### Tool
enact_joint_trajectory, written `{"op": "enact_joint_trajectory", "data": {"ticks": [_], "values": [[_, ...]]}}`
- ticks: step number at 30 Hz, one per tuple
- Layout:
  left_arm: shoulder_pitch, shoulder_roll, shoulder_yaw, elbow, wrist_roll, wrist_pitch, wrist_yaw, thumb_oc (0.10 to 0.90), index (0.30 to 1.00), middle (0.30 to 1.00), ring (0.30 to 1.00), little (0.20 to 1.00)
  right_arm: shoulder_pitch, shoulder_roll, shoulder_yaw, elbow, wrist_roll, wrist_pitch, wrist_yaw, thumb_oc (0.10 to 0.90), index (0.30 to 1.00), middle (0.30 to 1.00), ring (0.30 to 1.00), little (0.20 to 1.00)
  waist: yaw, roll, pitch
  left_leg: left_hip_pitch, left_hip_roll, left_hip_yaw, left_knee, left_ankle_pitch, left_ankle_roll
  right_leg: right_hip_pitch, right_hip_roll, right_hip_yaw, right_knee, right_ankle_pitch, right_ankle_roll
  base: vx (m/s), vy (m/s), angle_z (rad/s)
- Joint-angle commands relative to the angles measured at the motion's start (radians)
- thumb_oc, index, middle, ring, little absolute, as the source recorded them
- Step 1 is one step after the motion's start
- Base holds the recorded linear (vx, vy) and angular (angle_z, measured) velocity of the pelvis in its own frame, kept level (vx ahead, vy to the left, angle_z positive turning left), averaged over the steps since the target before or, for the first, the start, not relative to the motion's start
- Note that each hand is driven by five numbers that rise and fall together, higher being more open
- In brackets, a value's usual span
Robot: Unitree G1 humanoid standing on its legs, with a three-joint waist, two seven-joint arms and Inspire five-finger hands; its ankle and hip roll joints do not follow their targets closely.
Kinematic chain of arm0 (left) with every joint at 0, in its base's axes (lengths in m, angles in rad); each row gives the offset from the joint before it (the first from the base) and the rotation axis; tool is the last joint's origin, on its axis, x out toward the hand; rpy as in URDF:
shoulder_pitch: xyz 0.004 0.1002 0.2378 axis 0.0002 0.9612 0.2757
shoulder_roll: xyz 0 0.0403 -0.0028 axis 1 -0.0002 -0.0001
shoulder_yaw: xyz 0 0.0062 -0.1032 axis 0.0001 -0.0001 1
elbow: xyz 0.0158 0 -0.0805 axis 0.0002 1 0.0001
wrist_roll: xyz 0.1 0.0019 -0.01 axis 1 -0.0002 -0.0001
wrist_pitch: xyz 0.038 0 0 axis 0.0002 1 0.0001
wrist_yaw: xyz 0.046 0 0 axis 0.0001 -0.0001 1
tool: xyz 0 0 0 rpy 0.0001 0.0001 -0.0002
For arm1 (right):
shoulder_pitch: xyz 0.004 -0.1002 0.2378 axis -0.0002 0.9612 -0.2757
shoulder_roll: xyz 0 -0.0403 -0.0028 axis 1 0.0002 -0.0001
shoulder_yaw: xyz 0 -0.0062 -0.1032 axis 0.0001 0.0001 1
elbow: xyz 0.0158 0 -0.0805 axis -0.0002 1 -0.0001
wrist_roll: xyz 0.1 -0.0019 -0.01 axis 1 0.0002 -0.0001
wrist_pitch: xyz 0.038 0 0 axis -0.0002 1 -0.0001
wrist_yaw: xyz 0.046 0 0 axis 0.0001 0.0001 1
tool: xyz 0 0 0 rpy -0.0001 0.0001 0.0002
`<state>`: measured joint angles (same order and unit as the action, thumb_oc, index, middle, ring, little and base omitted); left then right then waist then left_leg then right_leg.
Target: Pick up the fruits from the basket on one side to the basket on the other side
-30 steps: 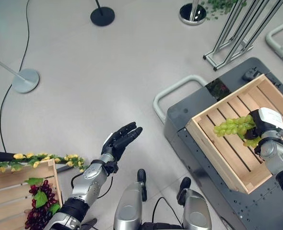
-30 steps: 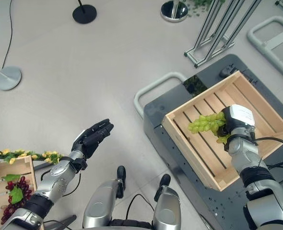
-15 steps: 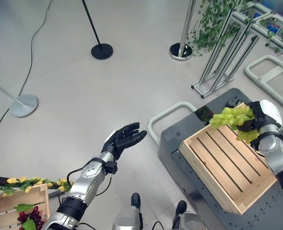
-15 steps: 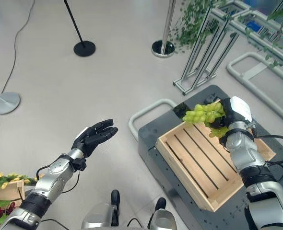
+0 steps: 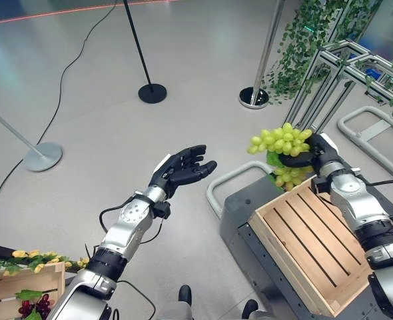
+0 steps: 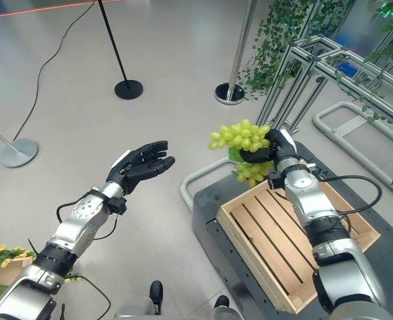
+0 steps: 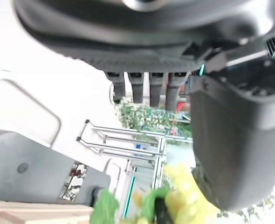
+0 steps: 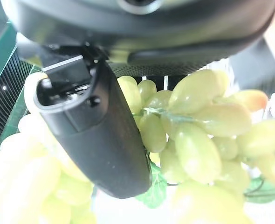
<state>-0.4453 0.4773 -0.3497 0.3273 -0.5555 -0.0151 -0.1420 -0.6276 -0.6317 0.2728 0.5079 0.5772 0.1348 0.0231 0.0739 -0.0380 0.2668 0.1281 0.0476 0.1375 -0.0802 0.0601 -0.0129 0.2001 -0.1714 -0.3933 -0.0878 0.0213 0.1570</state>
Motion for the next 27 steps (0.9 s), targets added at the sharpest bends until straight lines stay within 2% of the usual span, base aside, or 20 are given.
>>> {"op": "enact_joint_trajectory", "data": {"ticks": [1, 8, 15, 27], "values": [[-0.123, -0.049, -0.069, 0.018, -0.017, -0.044, -0.005, 0.8, 0.9, 0.9, 0.9, 0.9, -0.182, 0.007, -0.027, 0.023, 0.143, -0.062, 0.035, 0.4, 0.3, 0.3, 0.3, 0.3, 0.016, 0.004, -0.207, 0.002, 0.059, 0.001, -0.007, -0.025, -0.068, -0.028, -0.046, -0.001, 0.008, 0.062, -0.009, 0.01, 0.019, 0.05], [-0.185, -0.078, -0.105, 0.06, -0.089, 0.036, -0.047, 0.8, 0.9, 0.9, 0.9, 0.9, -0.23, 0.092, 0.016, 0.025, 0.319, -0.003, 0.08, 0.4, 0.3, 0.3, 0.3, 0.3, 0.035, 0.008, -0.225, 0.0, 0.055, -0.018, -0.007, -0.025, -0.068, -0.019, -0.046, -0.008, 0.001, 0.053, -0.012, 0.0, 0.01, 0.09], [-0.196, -0.098, -0.132, 0.085, -0.115, 0.119, -0.101, 0.8, 0.9, 0.9, 0.9, 0.9, -0.28, 0.148, 0.062, 0.01, 0.365, 0.003, 0.08, 0.4, 0.3, 0.3, 0.3, 0.3, 0.049, 0.009, -0.231, -0.007, 0.047, -0.029, -0.007, -0.019, -0.066, -0.018, -0.041, -0.008, 0.001, 0.048, -0.015, -0.02, 0.008, 0.06], [-0.21, -0.095, -0.112, 0.083, -0.183, 0.138, -0.135, 0.8, 0.9, 0.9, 0.9, 0.9, -0.335, 0.204, 0.149, 0.004, 0.366, 0.013, 0.082, 0.4, 0.3, 0.3, 0.3, 0.3, 0.071, 0.01, -0.237, -0.016, 0.04, -0.037, -0.007, -0.008, -0.064, -0.014, -0.041, -0.012, 0.001, 0.043, -0.015, 0.0, 0.004, 0.01]]}}
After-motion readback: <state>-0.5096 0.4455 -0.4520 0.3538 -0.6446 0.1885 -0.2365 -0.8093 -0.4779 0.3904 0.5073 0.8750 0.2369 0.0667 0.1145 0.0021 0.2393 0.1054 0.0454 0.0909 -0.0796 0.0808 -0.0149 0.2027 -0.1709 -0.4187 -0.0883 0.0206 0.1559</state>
